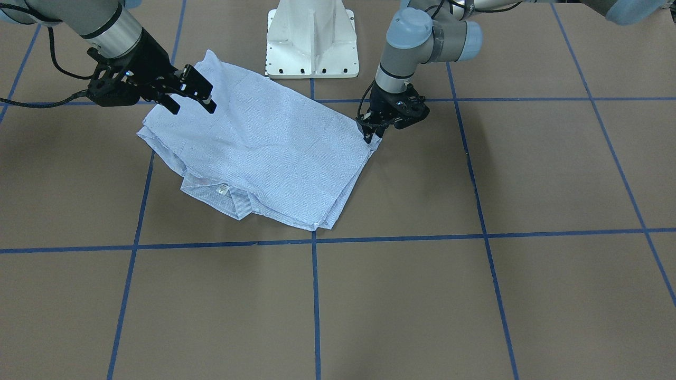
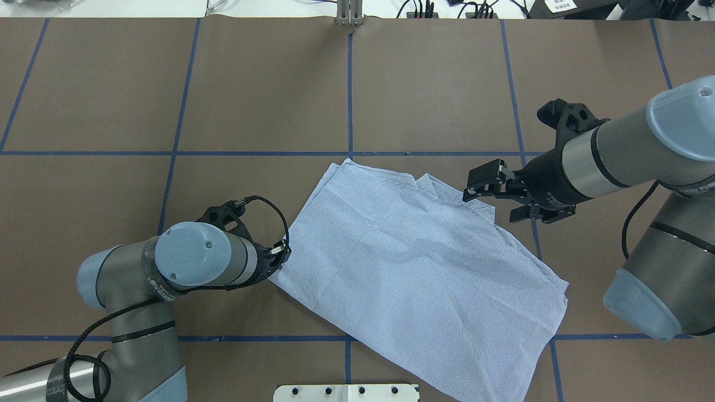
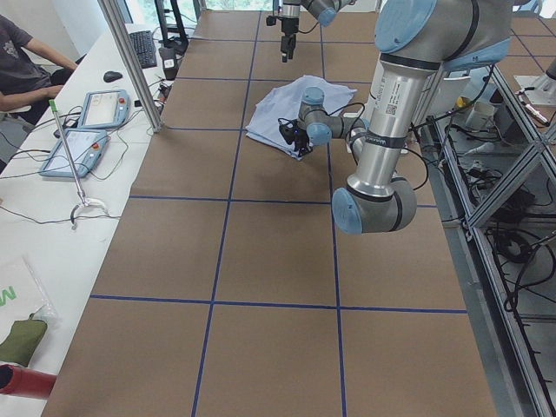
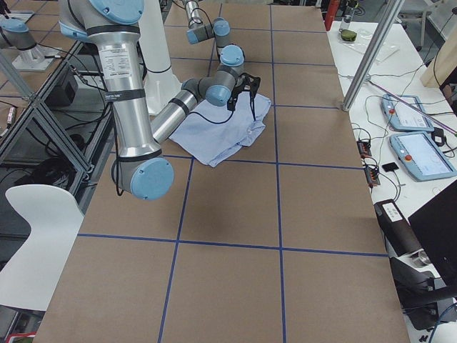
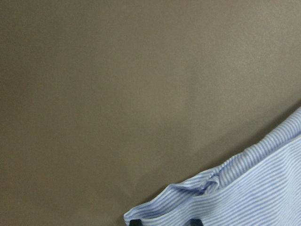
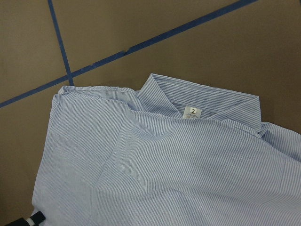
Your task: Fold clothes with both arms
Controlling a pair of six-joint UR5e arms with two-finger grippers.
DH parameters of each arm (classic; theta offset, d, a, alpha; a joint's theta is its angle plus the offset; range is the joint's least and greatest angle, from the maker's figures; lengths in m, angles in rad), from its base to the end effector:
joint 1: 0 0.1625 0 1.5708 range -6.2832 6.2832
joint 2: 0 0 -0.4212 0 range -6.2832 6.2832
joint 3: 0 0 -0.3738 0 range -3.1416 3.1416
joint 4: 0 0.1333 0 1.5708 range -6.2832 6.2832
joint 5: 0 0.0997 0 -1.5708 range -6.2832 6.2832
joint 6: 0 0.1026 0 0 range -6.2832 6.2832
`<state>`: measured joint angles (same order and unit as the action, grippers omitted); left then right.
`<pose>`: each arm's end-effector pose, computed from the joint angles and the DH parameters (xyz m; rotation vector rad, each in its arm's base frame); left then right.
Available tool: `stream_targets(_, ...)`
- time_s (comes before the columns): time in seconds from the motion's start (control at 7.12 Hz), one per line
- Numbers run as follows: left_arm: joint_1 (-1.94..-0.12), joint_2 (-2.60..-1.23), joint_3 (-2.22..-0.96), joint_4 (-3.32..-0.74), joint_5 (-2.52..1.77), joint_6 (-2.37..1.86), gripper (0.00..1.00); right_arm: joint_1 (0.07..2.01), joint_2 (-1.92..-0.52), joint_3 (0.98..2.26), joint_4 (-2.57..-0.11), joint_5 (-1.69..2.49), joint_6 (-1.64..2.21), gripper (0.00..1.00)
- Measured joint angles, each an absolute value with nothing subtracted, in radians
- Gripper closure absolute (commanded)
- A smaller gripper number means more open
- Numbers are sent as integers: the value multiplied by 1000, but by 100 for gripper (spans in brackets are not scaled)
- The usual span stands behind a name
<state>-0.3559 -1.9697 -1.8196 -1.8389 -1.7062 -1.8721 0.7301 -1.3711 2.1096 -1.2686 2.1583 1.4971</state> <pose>0.5236 -0.3221 0.3080 -0.1022 0.9300 -0.5474 -0.3097 -0.3798 0.2809 -0.0955 -1.1366 0.2786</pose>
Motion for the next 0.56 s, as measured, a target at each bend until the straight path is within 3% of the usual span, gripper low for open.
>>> stream_targets(0.14,-356,-1970,-1820,-1837,-1706,-1872,100,731,-1371,2108,-1269,2158,1497,0)
stream_targets(0.56,-359,-1976,-1830,-1835,-1710,-1873,100,734,-1371,2106,-1269,2158,1497,0)
